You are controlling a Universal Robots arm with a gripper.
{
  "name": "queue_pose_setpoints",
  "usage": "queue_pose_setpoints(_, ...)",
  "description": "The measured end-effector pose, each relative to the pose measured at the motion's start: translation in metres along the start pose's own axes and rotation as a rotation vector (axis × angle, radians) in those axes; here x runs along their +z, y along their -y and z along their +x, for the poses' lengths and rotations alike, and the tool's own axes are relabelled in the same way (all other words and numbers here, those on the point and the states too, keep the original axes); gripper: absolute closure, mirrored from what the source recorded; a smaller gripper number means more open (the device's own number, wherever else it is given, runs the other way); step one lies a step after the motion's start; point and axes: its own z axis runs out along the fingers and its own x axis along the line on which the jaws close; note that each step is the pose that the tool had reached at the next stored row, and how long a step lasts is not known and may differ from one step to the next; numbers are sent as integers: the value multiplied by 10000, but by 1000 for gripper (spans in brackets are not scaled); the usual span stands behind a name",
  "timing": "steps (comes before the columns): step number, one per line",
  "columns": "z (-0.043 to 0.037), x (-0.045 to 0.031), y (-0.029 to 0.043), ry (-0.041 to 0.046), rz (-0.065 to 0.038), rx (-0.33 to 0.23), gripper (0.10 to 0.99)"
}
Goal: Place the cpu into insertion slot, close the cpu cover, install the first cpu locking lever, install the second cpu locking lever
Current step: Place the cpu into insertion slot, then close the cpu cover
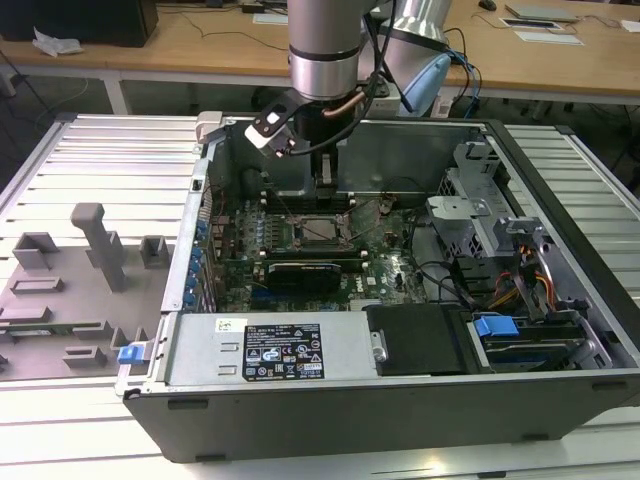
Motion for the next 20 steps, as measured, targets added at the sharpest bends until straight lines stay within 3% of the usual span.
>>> queue_pose_setpoints(11, 0, -6, -15, -1, 3, 0, 980)
queue_pose_setpoints(17, 2, 5, -147, -3, 42, 0, 980)
queue_pose_setpoints(18, 3, 8, -197, -1, 64, -2, 980)
queue_pose_setpoints(20, 2, 9, -220, -1, 75, -1, 980)
